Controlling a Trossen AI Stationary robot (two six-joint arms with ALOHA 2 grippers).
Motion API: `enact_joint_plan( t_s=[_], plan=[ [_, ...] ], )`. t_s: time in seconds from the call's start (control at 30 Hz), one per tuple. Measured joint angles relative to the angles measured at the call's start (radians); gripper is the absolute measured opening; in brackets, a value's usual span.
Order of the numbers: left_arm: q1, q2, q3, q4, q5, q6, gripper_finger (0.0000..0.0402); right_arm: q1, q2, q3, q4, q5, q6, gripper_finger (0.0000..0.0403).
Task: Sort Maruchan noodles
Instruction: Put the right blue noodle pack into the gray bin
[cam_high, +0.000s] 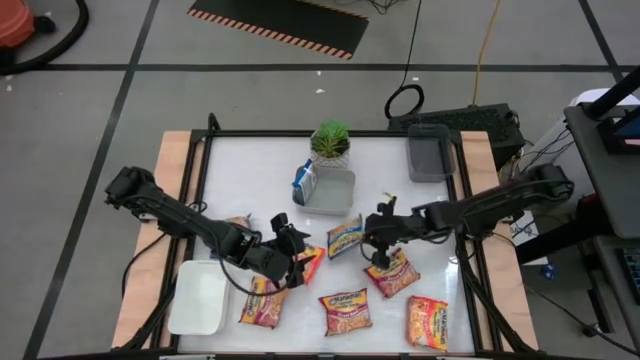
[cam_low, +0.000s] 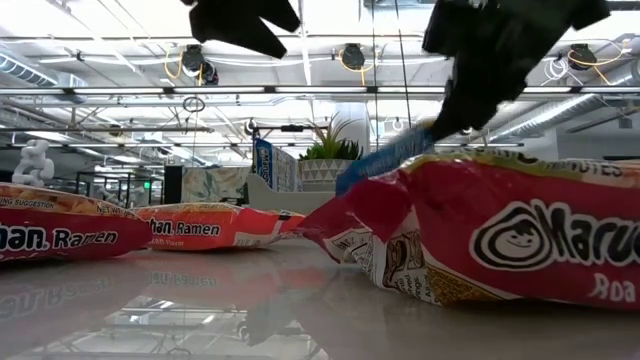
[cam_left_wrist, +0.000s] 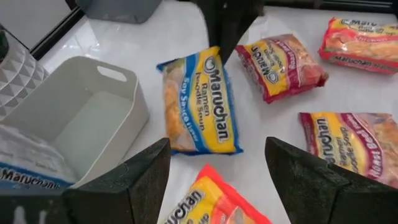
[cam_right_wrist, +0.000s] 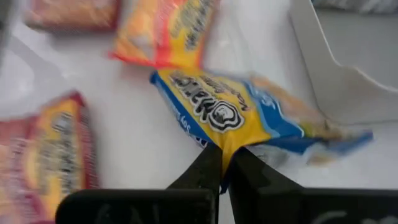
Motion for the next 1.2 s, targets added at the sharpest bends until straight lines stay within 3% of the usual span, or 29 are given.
enact_joint_plan(
  t_s=[0.13, 0.57, 1.2],
  plan=[
    [0.013, 0.037, 0.0, 0.068, -0.005, 0.06, 0.0266, 0.026, -0.06, 0.001, -0.006, 0.007, 0.023, 0.0005],
    [0.027, 0.118, 0.0, 0.298, -0.047, 0.243, 0.0267, 0.09, -0.169, 0.002, -0.07, 0.189, 0.06, 0.0004],
    [0.027, 0.127, 0.0, 0.304, -0.041, 0.299, 0.0267, 0.089, -0.183, 0.002, -0.052, 0.215, 0.062, 0.0004]
  ],
)
